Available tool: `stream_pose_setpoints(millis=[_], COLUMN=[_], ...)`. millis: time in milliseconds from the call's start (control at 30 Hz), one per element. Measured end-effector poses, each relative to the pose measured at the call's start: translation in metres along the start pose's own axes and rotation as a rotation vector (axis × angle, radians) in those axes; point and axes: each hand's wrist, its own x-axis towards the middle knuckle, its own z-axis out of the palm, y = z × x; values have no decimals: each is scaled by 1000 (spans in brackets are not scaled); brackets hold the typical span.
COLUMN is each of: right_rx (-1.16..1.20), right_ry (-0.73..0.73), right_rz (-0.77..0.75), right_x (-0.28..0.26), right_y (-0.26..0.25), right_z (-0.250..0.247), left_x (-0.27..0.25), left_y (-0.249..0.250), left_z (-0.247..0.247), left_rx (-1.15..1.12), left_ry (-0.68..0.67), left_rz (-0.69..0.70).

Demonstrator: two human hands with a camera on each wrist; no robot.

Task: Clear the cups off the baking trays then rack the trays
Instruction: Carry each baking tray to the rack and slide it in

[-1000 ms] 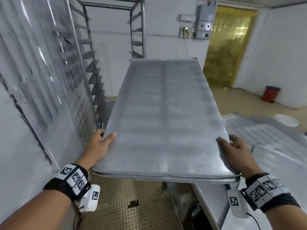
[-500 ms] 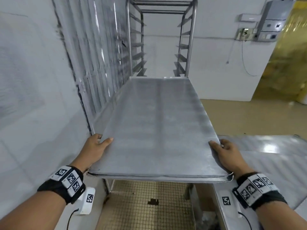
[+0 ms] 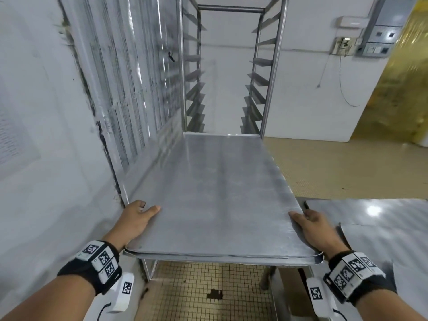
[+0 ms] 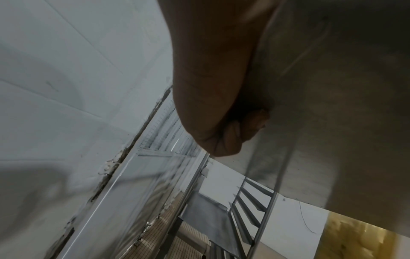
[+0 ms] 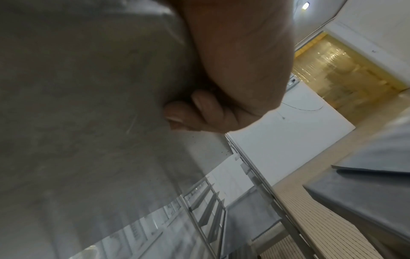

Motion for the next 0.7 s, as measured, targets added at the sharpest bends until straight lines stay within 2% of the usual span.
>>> stream_pose_setpoints(millis=[200, 433, 700], right_rx=[-4, -8, -81], right_ry=[30, 84, 83], right_rz=[71, 56, 60], right_x=[22, 38, 60], right_y=[5, 8, 5], right_z=[21, 38, 42], left_x=[37, 70, 81], left_y=[-7, -11, 6], left_z=[6, 5, 21], left_rx=[58, 31, -39], left_ry=[-48, -87, -93], left_rz=[-22, -22, 11])
